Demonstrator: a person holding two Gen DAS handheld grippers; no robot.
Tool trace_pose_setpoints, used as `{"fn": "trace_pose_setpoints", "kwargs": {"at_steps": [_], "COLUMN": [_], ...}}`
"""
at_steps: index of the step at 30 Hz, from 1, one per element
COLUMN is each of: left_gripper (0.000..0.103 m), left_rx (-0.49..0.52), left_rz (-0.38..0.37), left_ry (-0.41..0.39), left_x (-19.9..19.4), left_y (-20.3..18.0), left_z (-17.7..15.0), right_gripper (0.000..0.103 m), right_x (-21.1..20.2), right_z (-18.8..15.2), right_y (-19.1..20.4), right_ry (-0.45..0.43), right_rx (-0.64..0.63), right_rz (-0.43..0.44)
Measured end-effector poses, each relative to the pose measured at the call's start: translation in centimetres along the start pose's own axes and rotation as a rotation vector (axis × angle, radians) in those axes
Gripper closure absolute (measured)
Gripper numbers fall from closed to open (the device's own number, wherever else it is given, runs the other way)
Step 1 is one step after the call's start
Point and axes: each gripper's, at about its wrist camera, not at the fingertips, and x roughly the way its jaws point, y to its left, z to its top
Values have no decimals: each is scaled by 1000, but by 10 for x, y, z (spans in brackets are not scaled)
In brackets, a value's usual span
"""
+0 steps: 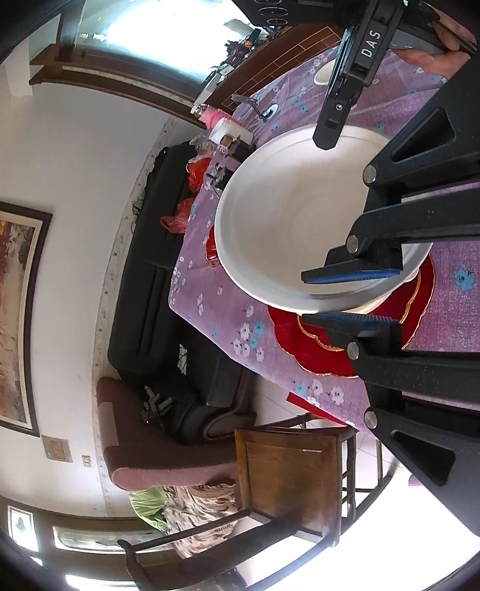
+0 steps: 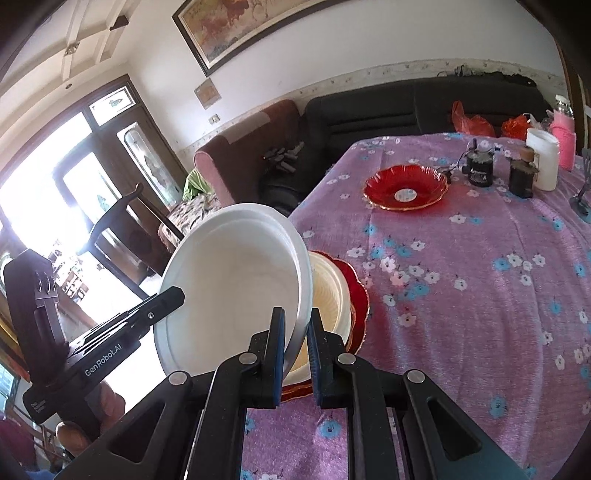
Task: Organize plates and bowls
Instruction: 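Lower the white bowl onto the beige bowl and open the right gripper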
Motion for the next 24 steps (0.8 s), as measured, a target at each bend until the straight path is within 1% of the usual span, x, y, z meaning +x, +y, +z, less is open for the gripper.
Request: {"fn": "trace_pose_setpoints", "kwargs": {"at_steps": [15, 20, 24], "left_gripper": [90, 90, 90], "left_rx": [-28, -31, -24], "left_rz": [18, 21, 20], "left_ry": [43, 46, 43], "left_x": [21, 23, 24], "left_y": [14, 16, 16], "left_z": [-2, -2, -2], "right_gripper": [89, 88, 88], "right_x": [32, 41, 43], "right_z": [-4, -8, -7], "right_y": [-8, -10, -11], "right_ry": [70, 94, 93], "right_rx": [45, 56, 61], "right_rz": [6, 11, 8]}}
